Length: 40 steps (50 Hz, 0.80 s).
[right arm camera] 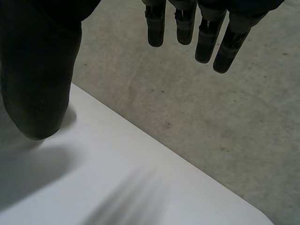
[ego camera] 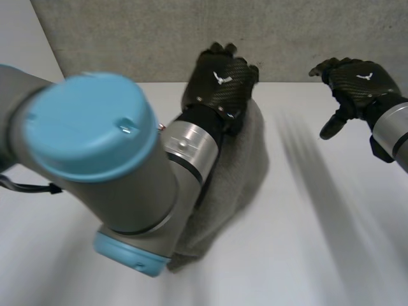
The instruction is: Fold the towel.
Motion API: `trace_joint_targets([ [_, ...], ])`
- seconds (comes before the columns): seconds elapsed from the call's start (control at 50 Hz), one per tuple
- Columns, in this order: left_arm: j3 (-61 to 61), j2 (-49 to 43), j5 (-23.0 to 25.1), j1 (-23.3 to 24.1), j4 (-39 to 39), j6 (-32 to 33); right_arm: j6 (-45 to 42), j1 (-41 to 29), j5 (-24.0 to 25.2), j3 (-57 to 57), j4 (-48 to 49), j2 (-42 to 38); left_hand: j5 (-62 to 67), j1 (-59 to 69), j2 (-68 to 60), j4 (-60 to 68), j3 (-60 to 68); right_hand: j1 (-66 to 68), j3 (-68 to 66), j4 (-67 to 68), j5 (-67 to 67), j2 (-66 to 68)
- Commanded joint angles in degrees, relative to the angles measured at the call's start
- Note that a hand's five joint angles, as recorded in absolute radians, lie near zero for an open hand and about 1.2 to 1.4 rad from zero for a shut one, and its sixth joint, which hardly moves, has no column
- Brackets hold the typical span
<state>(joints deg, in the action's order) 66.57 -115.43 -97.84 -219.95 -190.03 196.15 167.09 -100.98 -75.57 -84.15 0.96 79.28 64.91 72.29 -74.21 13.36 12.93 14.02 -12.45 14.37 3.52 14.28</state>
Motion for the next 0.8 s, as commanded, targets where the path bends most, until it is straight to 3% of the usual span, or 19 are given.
trace_joint_targets([
  [0.02,-3.0,-4.6,-0.7,3.3,-0.2,0.6,0.0,1.5,0.2,1.4,-0.9,0.1,5.1,7.7,-5.8,-3.4,-2.9,-4.0,2.5,-4.4,-3.5,-4.3],
  [0.26,-9.7,-4.7,-0.7,6.3,-3.0,0.6,0.0,1.8,-0.2,2.5,-0.9,0.4,5.1,7.7,-5.8,-3.4,-2.9,-4.0,2.5,-4.4,-3.5,-4.3],
  [0.48,-17.5,-8.3,-0.2,8.8,-3.2,0.7,0.1,6.7,0.0,3.6,-1.0,3.2,5.1,7.7,-5.8,-3.4,-2.9,-4.0,2.5,-4.4,-3.5,-4.3],
  [0.78,-15.6,-11.4,0.0,8.8,-5.1,0.8,0.3,9.5,0.2,5.1,-1.0,4.1,5.1,7.7,-5.8,-3.4,-2.9,-4.0,2.5,-4.4,-3.5,-4.3],
  [0.8,-13.2,-11.1,0.3,8.5,-5.1,1.0,0.3,9.3,0.2,4.9,-1.0,4.1,-32.0,-29.4,31.3,-3.4,-2.9,-4.0,2.5,-4.4,-3.5,-4.3],
])
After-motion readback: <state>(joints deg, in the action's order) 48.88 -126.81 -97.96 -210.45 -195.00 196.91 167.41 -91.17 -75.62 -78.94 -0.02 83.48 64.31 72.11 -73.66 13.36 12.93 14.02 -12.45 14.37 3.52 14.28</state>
